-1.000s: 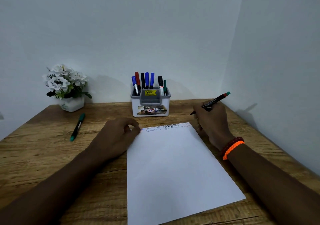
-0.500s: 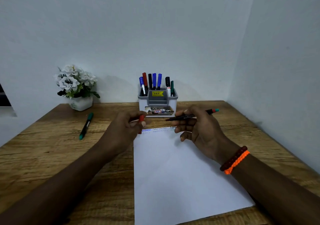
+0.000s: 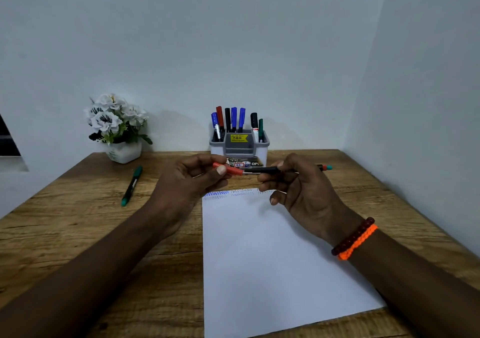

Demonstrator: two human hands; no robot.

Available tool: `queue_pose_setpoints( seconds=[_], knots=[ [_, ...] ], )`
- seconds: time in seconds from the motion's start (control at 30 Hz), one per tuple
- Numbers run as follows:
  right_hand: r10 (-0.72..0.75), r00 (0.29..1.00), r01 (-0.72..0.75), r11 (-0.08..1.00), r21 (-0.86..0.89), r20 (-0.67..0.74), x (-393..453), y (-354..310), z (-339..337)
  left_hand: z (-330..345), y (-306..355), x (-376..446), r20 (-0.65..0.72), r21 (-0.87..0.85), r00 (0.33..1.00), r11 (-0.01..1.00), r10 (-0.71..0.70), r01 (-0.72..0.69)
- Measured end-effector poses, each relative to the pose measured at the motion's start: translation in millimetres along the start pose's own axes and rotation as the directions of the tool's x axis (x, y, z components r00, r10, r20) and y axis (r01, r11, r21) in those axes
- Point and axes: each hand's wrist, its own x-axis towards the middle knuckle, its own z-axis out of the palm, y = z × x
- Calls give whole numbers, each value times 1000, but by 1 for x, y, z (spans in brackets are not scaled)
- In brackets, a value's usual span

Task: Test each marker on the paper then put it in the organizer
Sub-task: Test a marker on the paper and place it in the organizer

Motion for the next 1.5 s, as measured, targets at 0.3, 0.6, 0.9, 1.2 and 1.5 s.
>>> queue_pose_setpoints(
  seconds=[0.3,0.6,0.9,1.2,1.5],
  knots=[
    [-13,1000,13,1000,12,-12,2,0,-1,0,1,0,17,-48,999,998,-39,39],
    [0,1000,1,998,-68,25,-1,0,1,3,5,-4,48,-92,995,991,-90,94],
    [4,995,3,997,-74,97,-3,0,1,9,8,-11,47,-32,996,996,-78,80],
    [6,994,0,999,-50,110,-5,3,-3,8,6,-13,59,-14,994,995,-93,94],
    [-15,986,28,997,-76,165,-3,-3,0,4,11,-7,73,-7,995,998,-67,67]
  ],
)
